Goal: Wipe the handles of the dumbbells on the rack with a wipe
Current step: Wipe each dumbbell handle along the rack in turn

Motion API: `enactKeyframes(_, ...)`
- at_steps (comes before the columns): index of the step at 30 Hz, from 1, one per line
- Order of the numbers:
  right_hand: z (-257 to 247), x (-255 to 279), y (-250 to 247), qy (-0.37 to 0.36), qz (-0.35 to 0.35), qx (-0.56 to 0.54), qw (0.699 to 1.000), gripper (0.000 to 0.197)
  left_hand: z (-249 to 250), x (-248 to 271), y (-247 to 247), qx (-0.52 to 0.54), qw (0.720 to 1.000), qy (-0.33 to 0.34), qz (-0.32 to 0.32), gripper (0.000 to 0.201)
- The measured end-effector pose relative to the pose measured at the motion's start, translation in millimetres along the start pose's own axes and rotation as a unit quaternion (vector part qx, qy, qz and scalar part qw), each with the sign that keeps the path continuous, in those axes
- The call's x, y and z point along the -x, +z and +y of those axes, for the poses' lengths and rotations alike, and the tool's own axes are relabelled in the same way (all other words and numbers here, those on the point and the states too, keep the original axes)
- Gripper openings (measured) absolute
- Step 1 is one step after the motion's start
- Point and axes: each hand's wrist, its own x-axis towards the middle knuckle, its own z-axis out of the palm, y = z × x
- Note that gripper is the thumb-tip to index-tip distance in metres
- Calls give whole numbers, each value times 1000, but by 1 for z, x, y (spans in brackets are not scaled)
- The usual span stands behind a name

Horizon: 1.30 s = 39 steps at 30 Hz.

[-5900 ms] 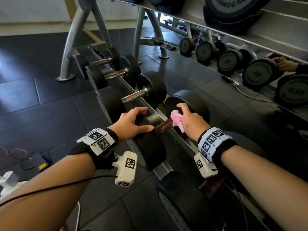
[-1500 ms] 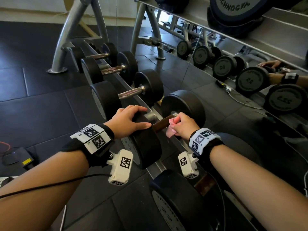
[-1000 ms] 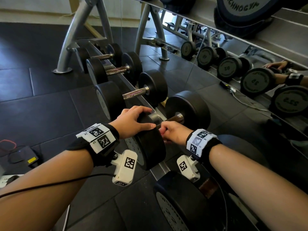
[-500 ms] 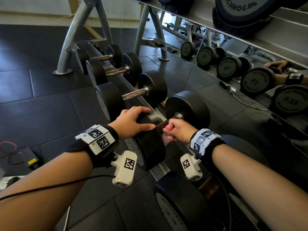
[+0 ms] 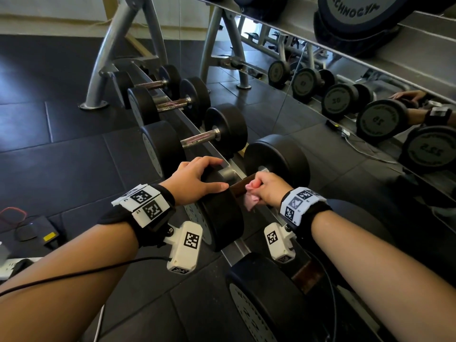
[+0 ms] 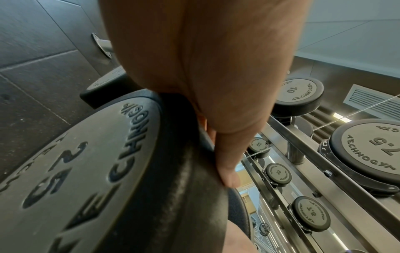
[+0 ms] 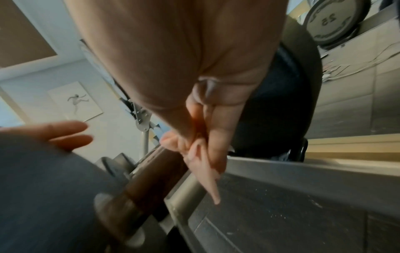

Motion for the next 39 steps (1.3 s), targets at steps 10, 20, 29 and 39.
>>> enactKeyframes(10,-14,4,12,-15,-60,0,998,29,3,-1,0,7,1000,-21,8,69)
enactKeyframes(20,-64,21,-15,-16,-115,-74,990,19,-1,-1,-3,-3,1000,26,2,70)
enactKeyframes(29,-132,-18,-47,-3,11,11,1000,8,-57,-27,-98,107,985,63,122,23)
enactKeyframes(39,-172,-93,-27,42,48,22,998,13,-97,-85,-134,-40,989,-4,139,61)
